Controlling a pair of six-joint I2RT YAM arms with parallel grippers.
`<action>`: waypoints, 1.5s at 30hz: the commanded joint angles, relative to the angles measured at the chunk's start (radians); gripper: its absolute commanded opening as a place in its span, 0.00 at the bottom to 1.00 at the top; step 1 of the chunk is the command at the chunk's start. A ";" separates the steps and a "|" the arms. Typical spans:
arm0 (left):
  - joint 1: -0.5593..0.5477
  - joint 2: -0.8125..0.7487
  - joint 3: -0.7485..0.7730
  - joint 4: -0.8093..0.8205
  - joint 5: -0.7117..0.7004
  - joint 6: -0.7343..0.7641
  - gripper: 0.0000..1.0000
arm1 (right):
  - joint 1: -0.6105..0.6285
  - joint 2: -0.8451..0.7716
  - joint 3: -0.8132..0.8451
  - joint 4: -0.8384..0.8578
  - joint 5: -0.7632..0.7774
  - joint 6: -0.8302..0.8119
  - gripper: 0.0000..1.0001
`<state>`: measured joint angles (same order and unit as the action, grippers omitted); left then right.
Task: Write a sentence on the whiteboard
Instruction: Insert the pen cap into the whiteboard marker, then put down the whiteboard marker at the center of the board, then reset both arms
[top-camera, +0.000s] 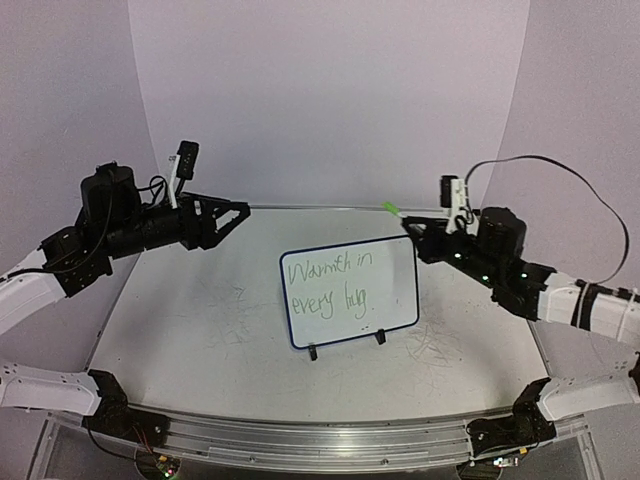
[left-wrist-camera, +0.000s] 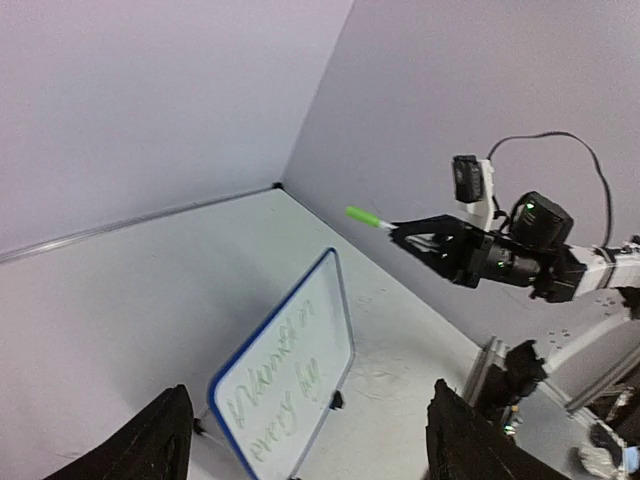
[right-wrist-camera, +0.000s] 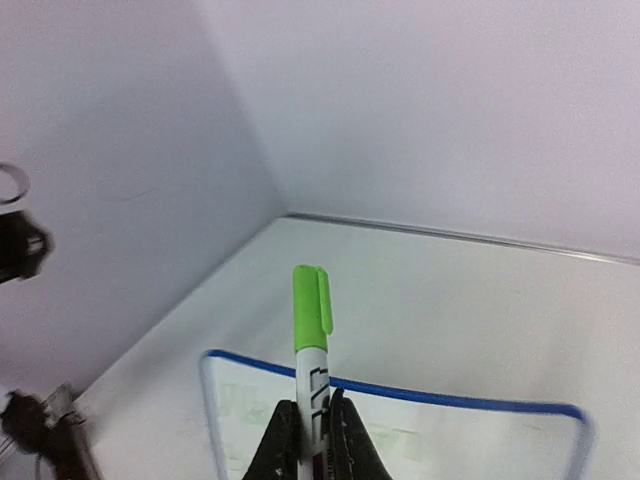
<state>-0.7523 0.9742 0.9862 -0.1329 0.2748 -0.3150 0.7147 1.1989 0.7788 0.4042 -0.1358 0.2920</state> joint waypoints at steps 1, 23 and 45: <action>0.004 -0.049 -0.006 -0.010 -0.245 0.008 0.86 | -0.220 -0.211 -0.161 -0.244 0.281 0.053 0.00; 0.004 -0.030 -0.046 -0.010 -0.180 0.025 0.87 | -0.508 0.152 -0.292 -0.198 0.043 0.258 0.14; 0.004 -0.050 0.320 -0.127 -0.570 0.257 0.93 | -0.508 -0.569 0.175 -0.749 0.222 -0.031 0.88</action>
<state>-0.7516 0.9301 1.1686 -0.2840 -0.1880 -0.1341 0.2115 0.7460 0.7599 -0.2362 0.0343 0.3974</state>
